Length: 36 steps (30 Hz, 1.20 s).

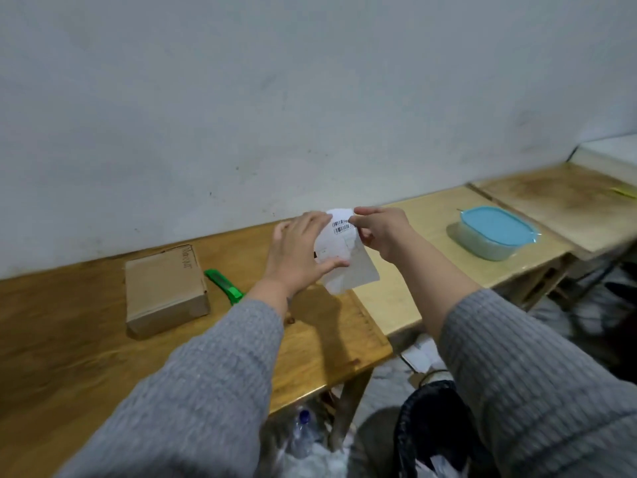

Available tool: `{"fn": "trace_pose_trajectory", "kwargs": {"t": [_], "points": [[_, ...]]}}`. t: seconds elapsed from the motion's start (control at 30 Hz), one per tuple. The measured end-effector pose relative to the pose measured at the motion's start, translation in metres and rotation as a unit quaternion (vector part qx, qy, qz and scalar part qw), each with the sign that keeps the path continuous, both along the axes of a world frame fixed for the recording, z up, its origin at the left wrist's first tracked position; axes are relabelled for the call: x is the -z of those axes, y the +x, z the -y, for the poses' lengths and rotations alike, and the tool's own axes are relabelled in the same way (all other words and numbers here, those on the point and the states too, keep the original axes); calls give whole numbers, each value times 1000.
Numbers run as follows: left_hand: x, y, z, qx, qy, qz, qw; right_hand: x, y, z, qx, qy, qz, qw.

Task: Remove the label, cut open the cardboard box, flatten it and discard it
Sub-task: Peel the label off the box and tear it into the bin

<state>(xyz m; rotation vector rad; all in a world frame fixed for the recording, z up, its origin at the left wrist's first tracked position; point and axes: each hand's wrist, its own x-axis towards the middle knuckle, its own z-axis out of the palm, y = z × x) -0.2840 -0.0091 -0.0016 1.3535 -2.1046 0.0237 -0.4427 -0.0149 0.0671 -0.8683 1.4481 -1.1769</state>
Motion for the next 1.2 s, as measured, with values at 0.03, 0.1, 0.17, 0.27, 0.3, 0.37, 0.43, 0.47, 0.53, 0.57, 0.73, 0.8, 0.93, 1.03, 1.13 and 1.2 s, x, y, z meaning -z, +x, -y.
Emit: {"fn": "trace_pose_trajectory", "kwargs": {"t": [0.03, 0.1, 0.17, 0.27, 0.3, 0.37, 0.43, 0.47, 0.53, 0.57, 0.73, 0.8, 0.93, 1.03, 1.13, 1.2], "points": [[1, -12, -2, -2, -8, 0, 1000, -1, -13, -5, -1, 2, 8, 1000], [2, -34, -7, -5, -41, -1, 999, -2, -37, -13, -5, 3, 20, 1000], [2, -54, -14, -3, -69, -19, 997, 0, -59, -22, -5, 1, 6, 1000], [-2, -80, -27, 15, -19, -67, 997, 4, -88, -33, 2, -13, -32, 999], [-3, -87, -31, 25, 8, -83, 996, 6, -97, -36, 3, -16, -38, 999], [-5, -101, -38, 41, 42, -86, 995, 13, -115, -40, 5, -17, -63, 998], [-5, -114, -42, 51, 55, -69, 995, 24, -131, -42, 12, -15, -125, 992], [-3, -120, -44, 55, 60, -55, 995, 29, -137, -43, 14, -14, -174, 984], [2, -130, -45, 58, 76, -28, 995, 36, -148, -47, 4, -13, -279, 960], [5, -135, -45, 56, 85, -20, 995, 39, -153, -49, -6, -10, -321, 947], [22, -158, -54, 60, 127, -12, 990, 59, -174, -63, -41, 69, -515, 853], [27, -161, -56, 51, 158, -48, 985, 69, -187, -71, -38, 94, -533, 840], [33, -173, -52, 52, 211, -28, 976, 77, -199, -82, -46, 17, -463, 885], [36, -187, -50, 73, 253, -33, 964, 71, -196, -92, -72, -56, -421, 903], [40, -196, -46, 112, 279, -66, 951, 76, -198, -95, -81, -47, -415, 905], [43, -201, -44, 140, 285, -78, 945, 81, -201, -97, -69, -36, -415, 906]]}}
